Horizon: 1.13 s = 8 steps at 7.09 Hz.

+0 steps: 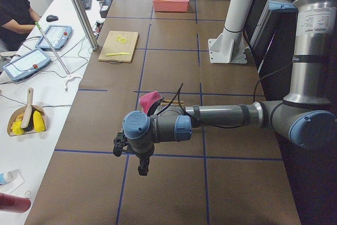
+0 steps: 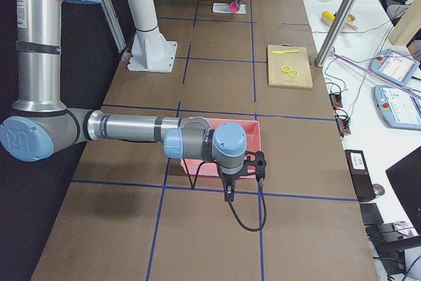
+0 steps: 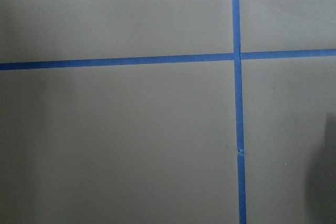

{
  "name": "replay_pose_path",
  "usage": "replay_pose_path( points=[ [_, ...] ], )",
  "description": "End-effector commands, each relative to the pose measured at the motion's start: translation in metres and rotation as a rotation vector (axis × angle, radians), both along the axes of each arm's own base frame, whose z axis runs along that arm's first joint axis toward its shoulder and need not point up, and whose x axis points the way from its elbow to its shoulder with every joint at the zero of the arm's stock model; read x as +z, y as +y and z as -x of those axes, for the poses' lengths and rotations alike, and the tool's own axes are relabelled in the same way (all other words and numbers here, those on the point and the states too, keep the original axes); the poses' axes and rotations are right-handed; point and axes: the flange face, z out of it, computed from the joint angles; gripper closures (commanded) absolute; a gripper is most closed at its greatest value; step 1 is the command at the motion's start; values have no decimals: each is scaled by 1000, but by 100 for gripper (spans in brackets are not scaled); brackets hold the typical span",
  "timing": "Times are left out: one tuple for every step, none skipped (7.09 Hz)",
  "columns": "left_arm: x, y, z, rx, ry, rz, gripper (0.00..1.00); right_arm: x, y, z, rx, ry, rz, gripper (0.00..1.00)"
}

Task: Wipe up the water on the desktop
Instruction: 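Reach the left gripper toward the pink cloth draped on the stand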

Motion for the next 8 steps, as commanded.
replay_pose_path(
  points=[
    [-3, -1, 0, 0, 0, -7, 0, 0, 0, 0, 1, 0, 0, 0],
    [-4, -2, -1, 3, 1, -12, 0, 0, 0, 0, 1, -2, 0, 0],
    [-6, -3, -1, 3, 0, -26, 0, -3, 0, 2, 0, -29, -3, 0],
    [-10, -5, -1, 3, 0, -48, 0, -7, -3, 3, -1, -43, -18, 0],
    [-20, -10, -4, -19, -1, -66, 0, -11, -3, 3, 0, -44, -26, 0],
    [-34, -18, -15, -31, 26, -120, 0, -11, -4, 3, 0, -44, -28, 0],
    [-48, -20, -33, -55, 155, -86, 0, -16, -6, 3, -1, -49, -37, 0],
    [-77, -24, -53, -74, 228, -70, 0, -19, -8, 4, -1, -58, -44, 0]
  ],
)
